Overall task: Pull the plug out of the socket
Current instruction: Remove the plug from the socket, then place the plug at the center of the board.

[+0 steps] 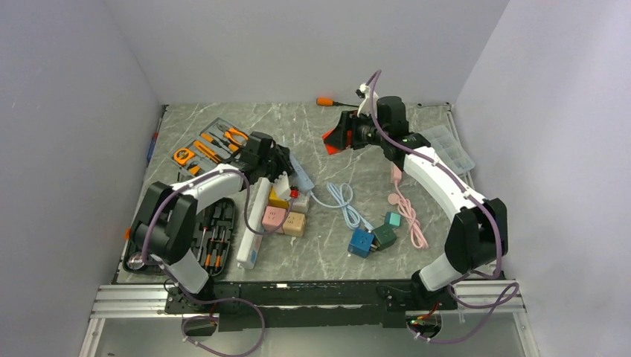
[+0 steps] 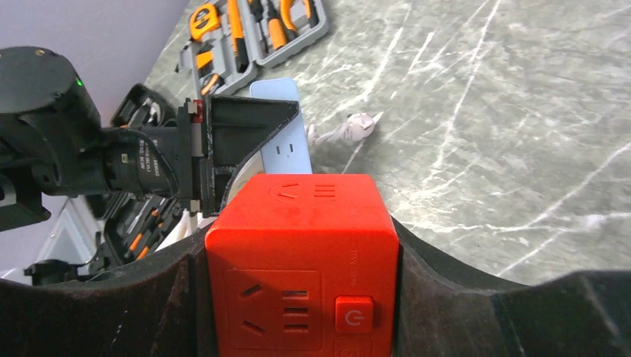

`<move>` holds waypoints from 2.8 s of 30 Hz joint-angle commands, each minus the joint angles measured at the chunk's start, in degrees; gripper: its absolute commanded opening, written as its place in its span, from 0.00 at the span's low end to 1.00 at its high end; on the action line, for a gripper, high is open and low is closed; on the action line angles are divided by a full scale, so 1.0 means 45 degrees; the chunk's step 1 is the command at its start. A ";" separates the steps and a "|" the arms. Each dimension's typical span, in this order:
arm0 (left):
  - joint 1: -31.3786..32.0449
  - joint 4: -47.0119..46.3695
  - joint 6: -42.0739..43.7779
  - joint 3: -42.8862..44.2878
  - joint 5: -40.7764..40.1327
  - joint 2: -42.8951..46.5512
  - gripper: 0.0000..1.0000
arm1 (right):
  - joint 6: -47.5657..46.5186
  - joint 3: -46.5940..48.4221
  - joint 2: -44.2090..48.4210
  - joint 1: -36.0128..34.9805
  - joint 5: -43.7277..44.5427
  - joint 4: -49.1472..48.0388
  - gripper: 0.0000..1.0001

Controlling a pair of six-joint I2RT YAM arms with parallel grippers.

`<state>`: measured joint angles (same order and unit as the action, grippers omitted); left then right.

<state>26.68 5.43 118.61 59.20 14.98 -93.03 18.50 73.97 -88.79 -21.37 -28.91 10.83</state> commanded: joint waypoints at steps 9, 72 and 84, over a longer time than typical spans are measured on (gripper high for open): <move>0.1015 -0.5364 0.4267 0.2868 -0.1244 -0.3475 0.00 | -0.0139 -0.0228 0.1151 0.0053 0.3514 0.1398 0.00; 0.0749 1.2028 -1.5380 1.1656 0.0224 -0.1843 0.99 | 0.3223 -0.5131 0.2180 0.1484 0.9647 0.3582 0.91; -0.0994 1.0984 -1.9293 0.4479 0.1321 0.2598 0.99 | 0.1896 -0.2577 0.3985 -0.0603 1.1033 0.3960 0.94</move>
<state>22.20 55.31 38.09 85.82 15.99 -86.06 30.59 56.34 -73.32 -19.42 17.37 29.19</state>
